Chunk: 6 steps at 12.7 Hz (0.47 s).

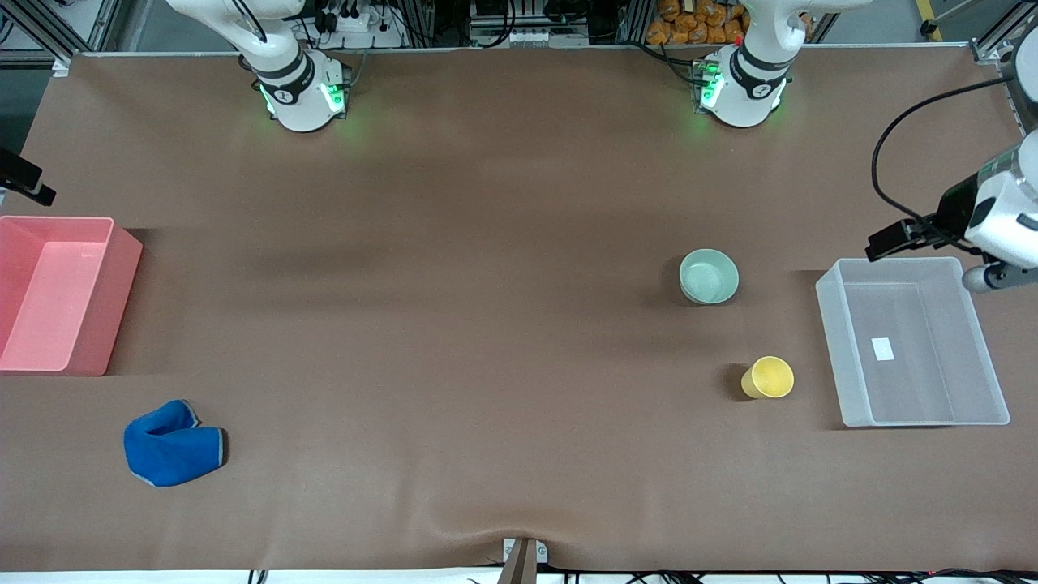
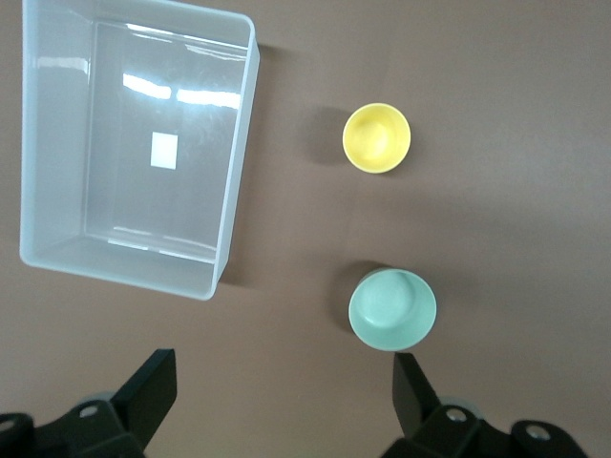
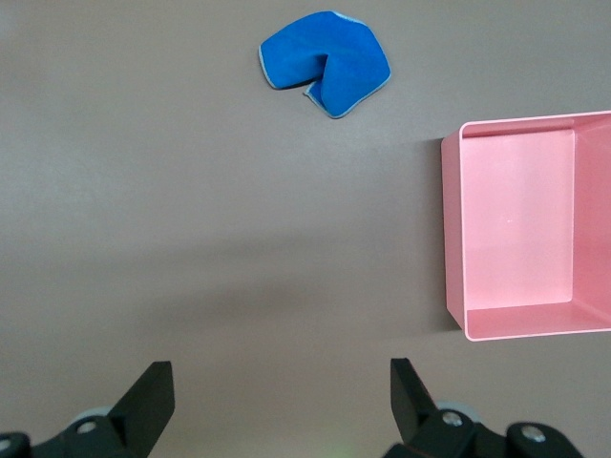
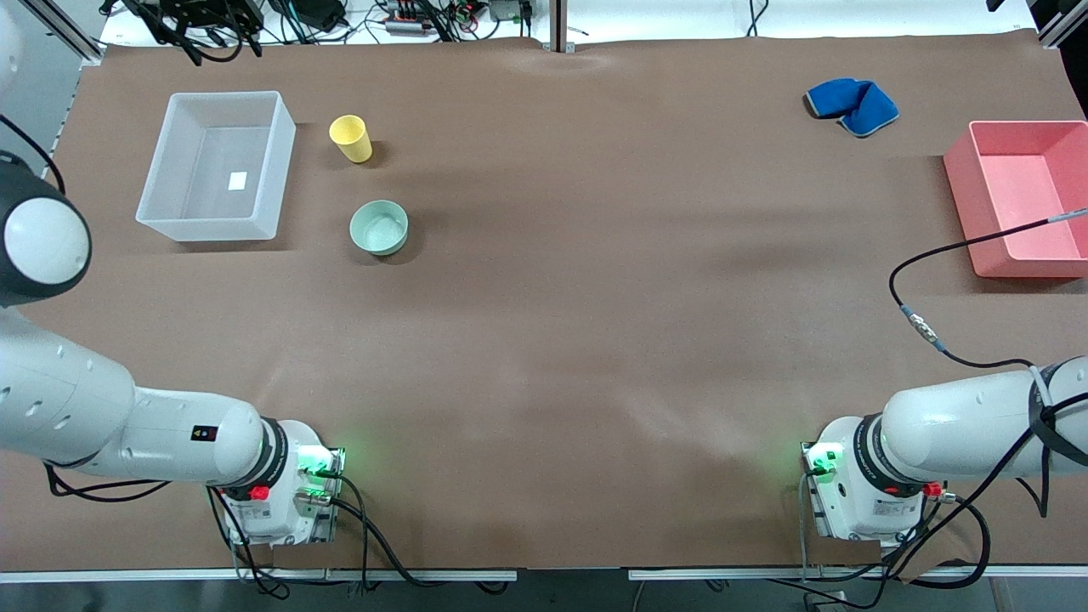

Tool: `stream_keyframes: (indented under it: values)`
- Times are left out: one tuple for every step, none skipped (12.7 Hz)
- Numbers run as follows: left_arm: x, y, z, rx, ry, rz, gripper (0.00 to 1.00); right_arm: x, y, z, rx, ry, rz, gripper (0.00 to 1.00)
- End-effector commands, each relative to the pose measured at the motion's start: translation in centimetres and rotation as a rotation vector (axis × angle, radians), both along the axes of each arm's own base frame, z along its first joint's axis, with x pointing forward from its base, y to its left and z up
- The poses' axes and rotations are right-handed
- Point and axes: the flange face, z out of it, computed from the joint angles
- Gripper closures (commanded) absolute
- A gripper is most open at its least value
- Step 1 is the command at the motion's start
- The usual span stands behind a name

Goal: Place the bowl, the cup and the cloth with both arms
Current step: 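Lower the left gripper over the yellow cup and grasp its rim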

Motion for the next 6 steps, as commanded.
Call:
stream_keyframes:
  values:
    - [2.4, 0.6, -2.2, -0.007, -0.019, 0.016, 0.0, 0.4, -0.2, 0.5, -0.009, -0.013, -0.002, 0.0]
    - [3.2, 0.9, -3.2, -0.004, -0.011, 0.019, 0.0, 0.4, -0.4, 0.5, -0.009, -0.013, -0.005, 0.0]
    - [3.9, 0.8, -3.9, 0.0, -0.011, 0.016, 0.0, 0.4, -0.3, 0.5, -0.009, -0.013, -0.003, 0.0]
    - [4.5, 0.8, -4.5, 0.002, -0.011, 0.018, 0.0, 0.4, -0.3, 0.5, -0.009, -0.013, -0.003, 0.0]
    - [5.1, 0.9, -5.3, 0.002, -0.012, 0.019, 0.0, 0.4, -0.3, 0.5, -0.009, -0.013, -0.003, 0.0]
    - [5.7, 0.9, -6.3, 0.003, -0.026, 0.019, 0.0, 0.4, -0.3, 0.5, -0.009, -0.013, -0.003, 0.0]
